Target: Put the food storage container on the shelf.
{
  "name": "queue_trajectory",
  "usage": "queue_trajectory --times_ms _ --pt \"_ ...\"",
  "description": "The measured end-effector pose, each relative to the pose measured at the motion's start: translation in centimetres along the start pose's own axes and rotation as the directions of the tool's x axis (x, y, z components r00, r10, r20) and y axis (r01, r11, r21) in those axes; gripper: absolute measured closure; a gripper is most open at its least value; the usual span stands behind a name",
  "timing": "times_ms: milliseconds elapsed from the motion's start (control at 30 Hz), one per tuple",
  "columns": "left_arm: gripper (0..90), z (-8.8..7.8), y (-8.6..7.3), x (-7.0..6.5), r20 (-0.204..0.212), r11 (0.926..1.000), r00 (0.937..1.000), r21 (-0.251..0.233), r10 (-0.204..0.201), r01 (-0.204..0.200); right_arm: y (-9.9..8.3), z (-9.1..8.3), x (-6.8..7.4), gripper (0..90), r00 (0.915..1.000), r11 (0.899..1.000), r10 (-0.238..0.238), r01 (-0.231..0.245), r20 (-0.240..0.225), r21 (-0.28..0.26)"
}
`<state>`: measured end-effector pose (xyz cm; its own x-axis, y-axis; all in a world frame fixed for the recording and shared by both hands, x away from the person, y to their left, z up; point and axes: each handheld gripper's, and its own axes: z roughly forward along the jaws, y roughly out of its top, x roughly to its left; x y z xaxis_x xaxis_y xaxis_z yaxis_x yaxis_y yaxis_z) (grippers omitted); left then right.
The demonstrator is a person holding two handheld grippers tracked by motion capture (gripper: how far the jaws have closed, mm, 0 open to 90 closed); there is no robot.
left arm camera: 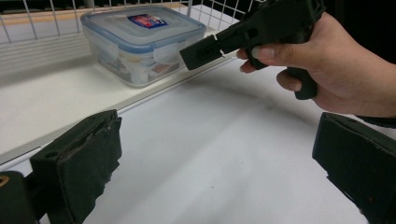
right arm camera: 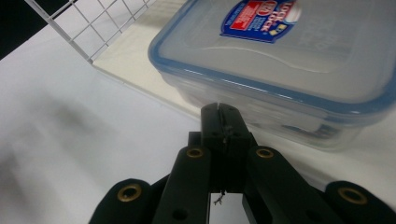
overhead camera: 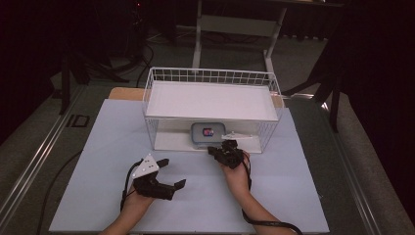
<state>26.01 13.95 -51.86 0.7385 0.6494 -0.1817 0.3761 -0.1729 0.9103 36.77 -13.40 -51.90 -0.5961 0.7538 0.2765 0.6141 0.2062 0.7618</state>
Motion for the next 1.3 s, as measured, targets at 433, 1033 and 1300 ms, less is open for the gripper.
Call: queue_trajectory --times_ms 433,1033,1300 --pt "2.4 0.3 -0.8 0.5 -0.008 0.9997 1.0 0.023 0.002 -0.002 1.6 1.6 -0.5 89.9 0.9997 1.0 -0.008 0.009 0.022 -0.018" --pt "2.4 -0.1 -0.7 0.3 -0.028 0.9998 0.9994 0.0 0.018 -0.018 3.3 2.9 -0.5 90.0 0.9973 0.999 0.052 -0.051 0.051 -0.007" --pt "2.4 -0.1 -0.8 0.1 -0.019 0.9999 0.9997 0.0 0.016 -0.016 3.3 3.5 -0.8 90.0 0.9957 0.997 0.074 -0.074 0.056 0.008"
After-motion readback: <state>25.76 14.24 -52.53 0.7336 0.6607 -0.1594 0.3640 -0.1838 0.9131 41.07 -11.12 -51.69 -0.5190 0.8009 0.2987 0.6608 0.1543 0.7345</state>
